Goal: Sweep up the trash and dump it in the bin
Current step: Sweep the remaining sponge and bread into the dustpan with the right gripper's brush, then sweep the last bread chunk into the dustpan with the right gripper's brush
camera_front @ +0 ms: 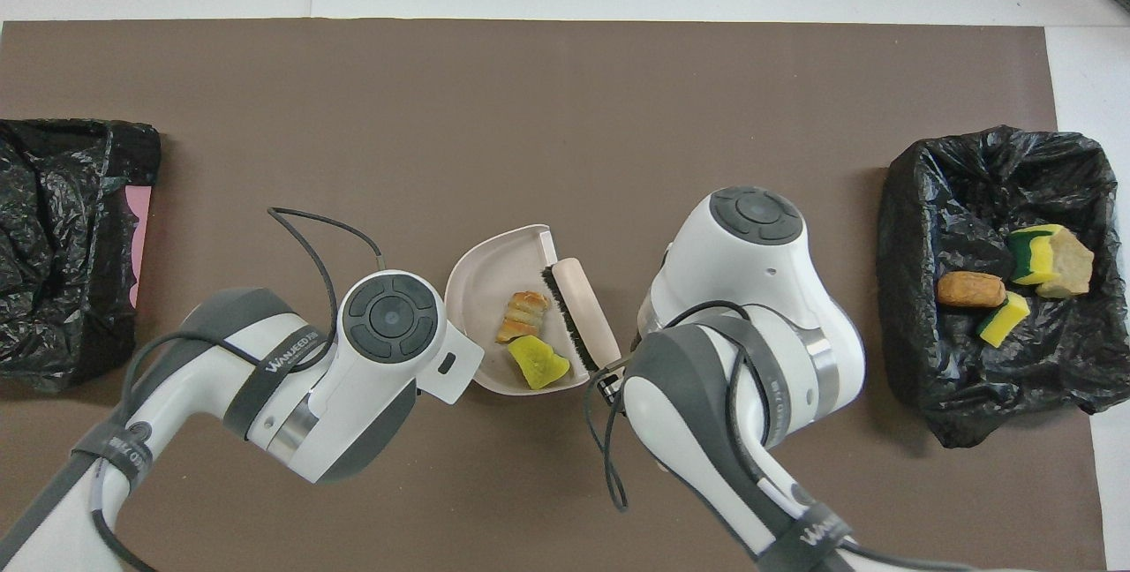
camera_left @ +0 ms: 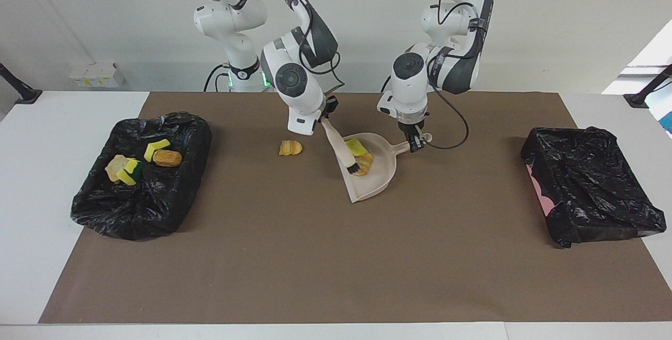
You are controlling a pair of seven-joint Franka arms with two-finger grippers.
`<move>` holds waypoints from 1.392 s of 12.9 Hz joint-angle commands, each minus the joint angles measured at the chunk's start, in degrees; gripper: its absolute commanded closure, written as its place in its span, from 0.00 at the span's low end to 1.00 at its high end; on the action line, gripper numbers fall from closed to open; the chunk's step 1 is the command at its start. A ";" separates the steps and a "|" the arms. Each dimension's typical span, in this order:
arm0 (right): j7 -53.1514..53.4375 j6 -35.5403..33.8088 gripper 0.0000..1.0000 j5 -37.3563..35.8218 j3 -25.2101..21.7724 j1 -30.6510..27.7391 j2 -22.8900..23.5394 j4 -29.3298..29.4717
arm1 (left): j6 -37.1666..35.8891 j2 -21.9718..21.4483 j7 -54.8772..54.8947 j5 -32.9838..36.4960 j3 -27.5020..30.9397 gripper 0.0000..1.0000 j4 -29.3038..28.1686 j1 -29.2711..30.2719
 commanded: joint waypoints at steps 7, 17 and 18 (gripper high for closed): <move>16.54 -7.16 1.00 -8.33 -0.04 -8.80 -8.99 -9.50 | 0.85 -3.09 1.30 -0.66 0.22 1.00 -3.16 -0.20; 42.83 11.98 1.00 -4.82 0.49 -1.45 -16.92 -28.78 | 0.85 -4.86 1.39 -0.66 -0.05 1.00 -5.54 -0.99; 43.89 13.22 1.00 -4.56 0.49 0.05 -16.39 -28.52 | 0.85 -4.86 1.39 -0.66 -0.05 1.00 -5.54 -0.99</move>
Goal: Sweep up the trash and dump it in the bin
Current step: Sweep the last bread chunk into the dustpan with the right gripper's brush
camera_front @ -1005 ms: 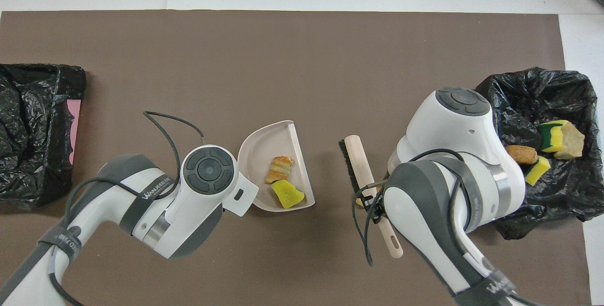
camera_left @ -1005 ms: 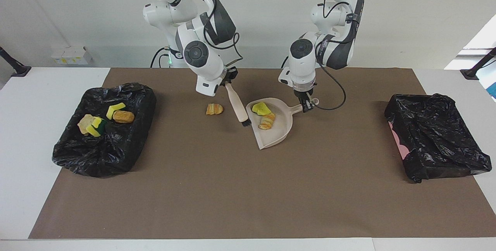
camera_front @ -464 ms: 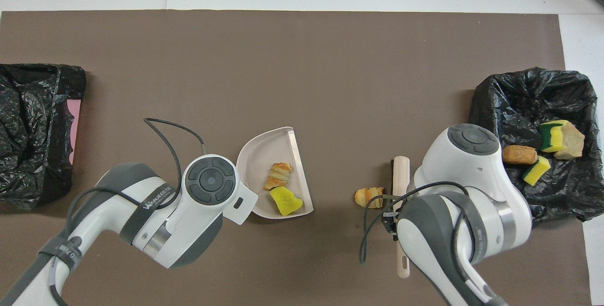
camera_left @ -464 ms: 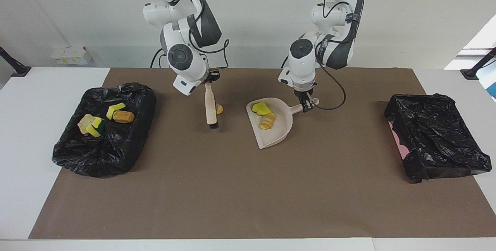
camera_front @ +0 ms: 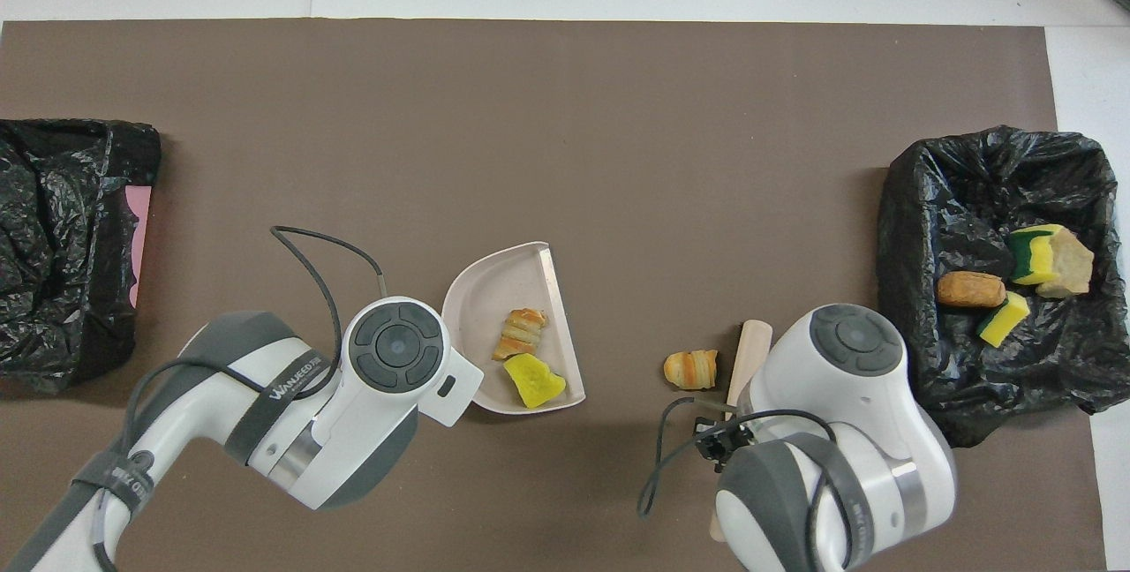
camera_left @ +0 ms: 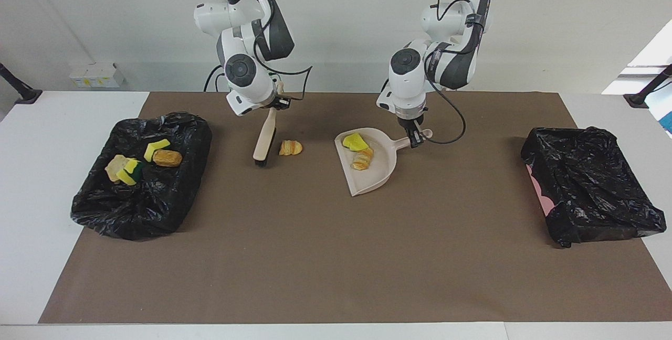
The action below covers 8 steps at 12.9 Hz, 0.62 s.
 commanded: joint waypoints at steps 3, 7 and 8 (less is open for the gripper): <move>1.97 3.72 1.00 1.03 0.47 4.84 3.12 3.91 | 0.94 -1.94 1.27 -0.66 0.28 1.00 -2.09 -0.25; -0.58 4.50 1.00 2.78 0.47 12.12 13.92 14.54 | 0.93 -1.85 4.15 -0.66 0.54 1.00 -2.09 0.10; -1.27 4.68 1.00 3.31 0.56 12.66 15.77 17.01 | 0.94 -1.85 4.34 -0.66 0.63 1.00 -2.09 0.27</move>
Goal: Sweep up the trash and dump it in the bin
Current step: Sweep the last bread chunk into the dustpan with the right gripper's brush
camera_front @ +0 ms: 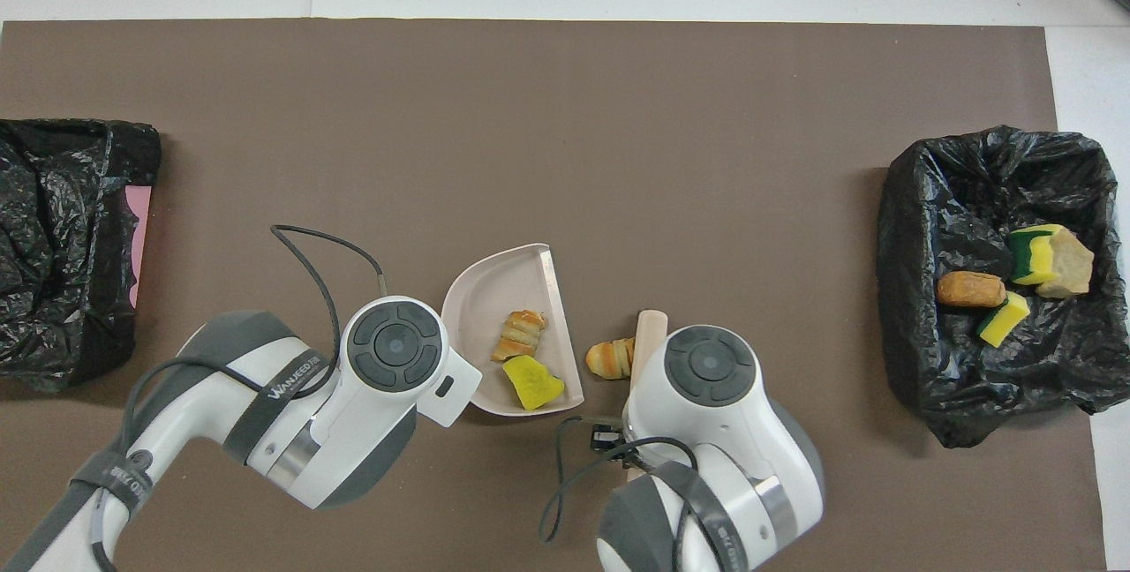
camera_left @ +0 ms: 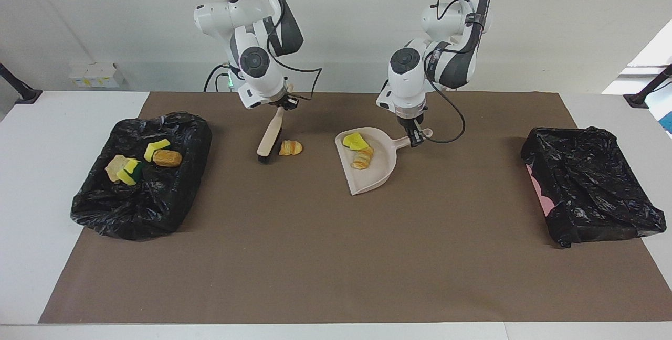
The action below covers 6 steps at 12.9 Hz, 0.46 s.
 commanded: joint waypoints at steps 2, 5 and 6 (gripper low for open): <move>-5.37 -0.95 1.00 3.54 0.46 2.59 8.56 11.53 | 0.93 -1.85 2.65 -0.66 0.41 1.00 -2.06 0.40; -12.50 -3.41 1.00 7.78 0.46 2.42 9.80 14.98 | 0.85 -1.85 2.74 -0.66 0.41 1.00 -2.06 0.49; -14.26 -4.11 1.00 7.34 0.38 1.81 9.54 14.98 | 0.93 -1.76 2.74 -0.66 0.50 1.00 -2.06 0.49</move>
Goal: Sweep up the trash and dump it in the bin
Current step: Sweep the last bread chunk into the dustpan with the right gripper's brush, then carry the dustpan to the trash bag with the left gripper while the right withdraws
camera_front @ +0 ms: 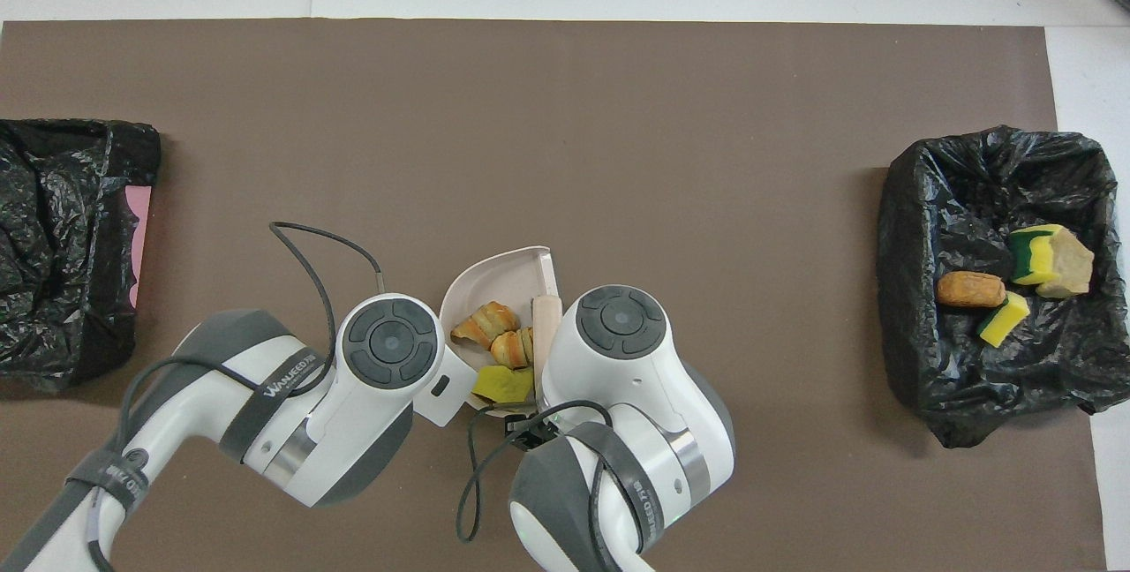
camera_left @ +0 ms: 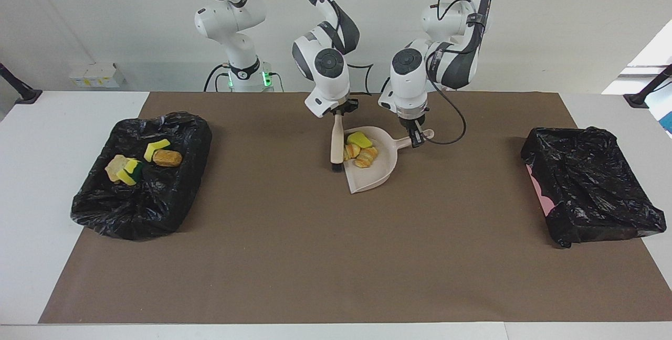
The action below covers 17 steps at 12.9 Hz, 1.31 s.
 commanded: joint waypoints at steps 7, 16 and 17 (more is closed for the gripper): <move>-7.49 -14.65 1.00 -15.60 0.42 -4.83 -3.29 4.45 | 0.14 -0.52 5.86 -0.66 6.74 1.00 1.21 0.30; 11.29 -6.15 1.00 -8.97 0.51 9.05 -0.93 3.75 | -3.26 -7.47 31.41 -1.18 27.56 1.00 5.94 -0.13; 13.93 -4.13 1.00 -7.13 0.51 10.81 -0.31 3.84 | -6.15 -7.38 35.10 -1.27 29.93 1.00 9.10 -0.05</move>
